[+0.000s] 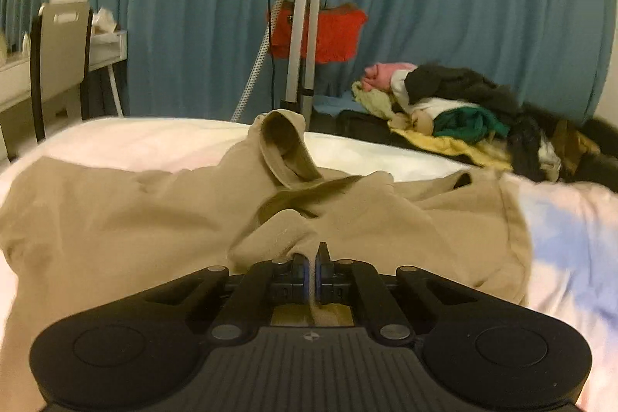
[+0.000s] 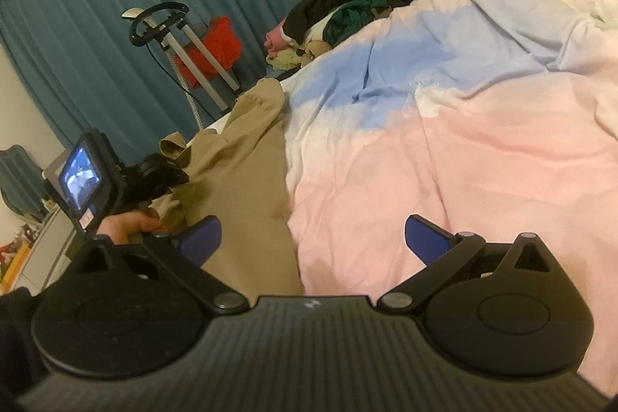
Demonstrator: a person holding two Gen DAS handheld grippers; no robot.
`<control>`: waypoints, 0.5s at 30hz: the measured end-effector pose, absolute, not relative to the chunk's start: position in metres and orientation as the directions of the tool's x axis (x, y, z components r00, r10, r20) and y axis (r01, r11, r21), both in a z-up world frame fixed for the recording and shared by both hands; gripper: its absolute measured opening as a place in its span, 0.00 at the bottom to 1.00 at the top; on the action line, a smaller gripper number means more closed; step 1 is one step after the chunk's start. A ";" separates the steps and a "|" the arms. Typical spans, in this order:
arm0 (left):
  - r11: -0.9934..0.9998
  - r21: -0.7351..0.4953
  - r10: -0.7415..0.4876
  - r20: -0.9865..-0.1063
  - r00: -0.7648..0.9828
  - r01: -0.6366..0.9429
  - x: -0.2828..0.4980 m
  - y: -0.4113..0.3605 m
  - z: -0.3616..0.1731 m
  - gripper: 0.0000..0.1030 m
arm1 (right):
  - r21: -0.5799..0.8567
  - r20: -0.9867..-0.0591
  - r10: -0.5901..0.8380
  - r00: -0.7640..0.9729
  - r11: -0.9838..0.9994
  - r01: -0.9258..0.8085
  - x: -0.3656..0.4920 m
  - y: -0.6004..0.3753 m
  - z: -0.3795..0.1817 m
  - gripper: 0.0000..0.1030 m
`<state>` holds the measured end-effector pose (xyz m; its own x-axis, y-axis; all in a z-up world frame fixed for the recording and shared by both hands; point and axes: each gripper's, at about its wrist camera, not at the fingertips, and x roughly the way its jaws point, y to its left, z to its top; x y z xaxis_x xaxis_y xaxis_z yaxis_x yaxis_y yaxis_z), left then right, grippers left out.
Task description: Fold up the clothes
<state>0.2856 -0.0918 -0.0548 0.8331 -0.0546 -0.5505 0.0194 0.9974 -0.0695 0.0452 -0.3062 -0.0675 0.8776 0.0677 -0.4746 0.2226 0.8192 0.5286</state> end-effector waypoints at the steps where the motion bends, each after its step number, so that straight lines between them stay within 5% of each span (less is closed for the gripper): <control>1: 0.996 -0.082 -0.077 -0.567 0.820 0.037 0.282 -0.090 -0.055 0.16 | 0.523 -0.469 0.068 0.881 0.825 0.215 0.044 -0.305 -0.066 1.00; 5: 0.992 -0.088 -0.124 -0.585 0.801 0.089 0.247 -0.084 -0.047 0.56 | 0.482 -0.444 0.056 0.894 0.856 0.186 0.039 -0.297 -0.058 1.00; 11: 0.976 -0.044 -0.201 -0.535 0.820 0.211 0.152 -0.078 -0.014 0.81 | 0.427 -0.397 0.045 0.917 0.893 0.141 0.033 -0.284 -0.044 1.00; 15: 0.960 -0.029 -0.255 -0.512 0.820 0.280 0.097 -0.073 0.011 0.83 | 0.390 -0.354 0.038 0.934 0.914 0.110 0.022 -0.276 -0.032 1.00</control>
